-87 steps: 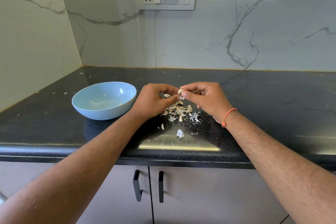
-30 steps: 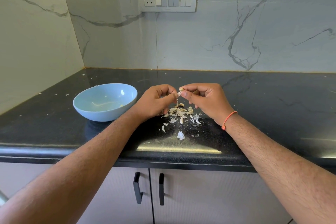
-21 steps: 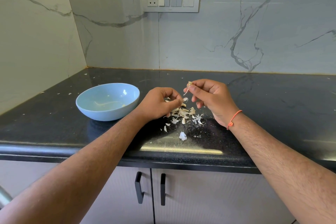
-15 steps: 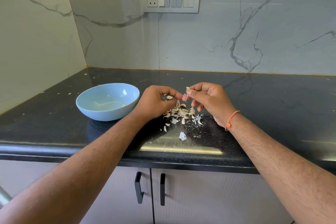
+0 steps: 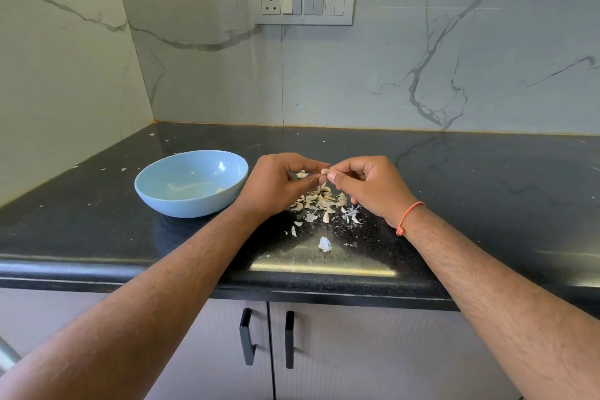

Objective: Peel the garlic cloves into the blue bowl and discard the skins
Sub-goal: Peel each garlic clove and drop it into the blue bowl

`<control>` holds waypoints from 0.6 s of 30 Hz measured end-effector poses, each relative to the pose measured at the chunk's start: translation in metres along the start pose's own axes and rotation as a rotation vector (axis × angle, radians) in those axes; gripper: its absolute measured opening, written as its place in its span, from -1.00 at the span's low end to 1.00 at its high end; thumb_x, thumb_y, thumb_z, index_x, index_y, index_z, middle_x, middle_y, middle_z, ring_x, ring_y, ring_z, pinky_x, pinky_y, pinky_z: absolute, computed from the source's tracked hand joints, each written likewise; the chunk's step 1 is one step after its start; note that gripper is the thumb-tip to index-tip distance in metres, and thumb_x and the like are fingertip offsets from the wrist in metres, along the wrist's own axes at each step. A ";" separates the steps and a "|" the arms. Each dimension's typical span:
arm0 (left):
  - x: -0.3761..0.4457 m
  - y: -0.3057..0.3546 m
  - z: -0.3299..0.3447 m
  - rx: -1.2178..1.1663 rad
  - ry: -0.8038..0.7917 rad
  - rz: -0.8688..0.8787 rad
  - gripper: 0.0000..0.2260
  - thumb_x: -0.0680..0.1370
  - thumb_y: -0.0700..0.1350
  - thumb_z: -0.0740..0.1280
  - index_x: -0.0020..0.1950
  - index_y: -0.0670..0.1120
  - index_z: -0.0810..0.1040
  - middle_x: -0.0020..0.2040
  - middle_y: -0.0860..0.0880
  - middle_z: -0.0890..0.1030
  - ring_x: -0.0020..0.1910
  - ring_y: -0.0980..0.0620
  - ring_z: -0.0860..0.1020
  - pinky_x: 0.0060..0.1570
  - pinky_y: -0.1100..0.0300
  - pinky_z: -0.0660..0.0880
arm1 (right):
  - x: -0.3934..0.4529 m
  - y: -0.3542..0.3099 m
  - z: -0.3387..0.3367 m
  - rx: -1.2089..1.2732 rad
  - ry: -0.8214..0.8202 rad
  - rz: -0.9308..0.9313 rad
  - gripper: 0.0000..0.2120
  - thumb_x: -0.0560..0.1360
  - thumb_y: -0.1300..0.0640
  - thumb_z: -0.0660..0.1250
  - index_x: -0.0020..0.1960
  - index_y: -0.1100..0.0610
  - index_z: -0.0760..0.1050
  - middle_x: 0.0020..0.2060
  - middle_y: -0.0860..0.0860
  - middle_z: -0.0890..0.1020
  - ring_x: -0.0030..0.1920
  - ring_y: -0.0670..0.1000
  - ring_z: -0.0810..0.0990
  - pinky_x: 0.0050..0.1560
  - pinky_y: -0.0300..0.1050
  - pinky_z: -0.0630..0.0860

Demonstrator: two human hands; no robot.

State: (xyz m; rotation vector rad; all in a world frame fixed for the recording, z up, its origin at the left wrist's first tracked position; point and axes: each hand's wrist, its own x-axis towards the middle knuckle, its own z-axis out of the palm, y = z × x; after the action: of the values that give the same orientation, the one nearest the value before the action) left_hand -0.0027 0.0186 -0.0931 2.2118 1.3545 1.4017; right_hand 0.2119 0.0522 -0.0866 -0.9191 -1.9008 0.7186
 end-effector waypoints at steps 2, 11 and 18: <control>0.000 0.001 0.000 -0.006 0.003 -0.003 -0.82 0.57 -0.02 0.53 0.16 0.05 0.77 0.00 0.15 0.75 -0.14 0.13 0.72 -0.13 0.13 0.69 | -0.002 -0.002 0.000 -0.104 0.019 -0.063 -0.91 0.58 0.11 0.47 -0.04 0.03 0.77 -0.34 -0.13 0.69 -0.42 -0.23 0.53 -0.34 -0.41 0.40; -0.001 0.008 -0.001 -0.103 -0.012 -0.120 -0.83 0.64 -0.11 0.45 0.18 -0.12 0.76 -0.50 0.26 0.56 -0.57 0.23 0.42 -0.44 0.41 0.36 | -0.002 -0.002 -0.001 -0.189 0.025 -0.134 -0.92 0.57 0.13 0.48 -0.05 0.06 0.76 -0.35 -0.11 0.71 -0.42 -0.24 0.55 -0.34 -0.43 0.42; 0.003 0.003 -0.002 -0.299 -0.062 -0.283 -0.85 0.66 -0.09 0.42 0.09 -0.10 0.77 -0.50 -0.06 0.51 -0.55 0.10 0.38 -0.53 0.29 0.35 | 0.000 -0.001 -0.002 -0.053 -0.023 -0.103 -0.91 0.58 0.09 0.48 -0.05 0.03 0.76 -0.29 -0.07 0.74 -0.27 -0.07 0.69 -0.21 -0.21 0.59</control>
State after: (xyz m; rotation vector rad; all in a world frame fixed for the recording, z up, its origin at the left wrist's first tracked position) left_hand -0.0027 0.0186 -0.0886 1.7816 1.2805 1.3210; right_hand 0.2136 0.0519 -0.0846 -0.8419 -1.9808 0.6228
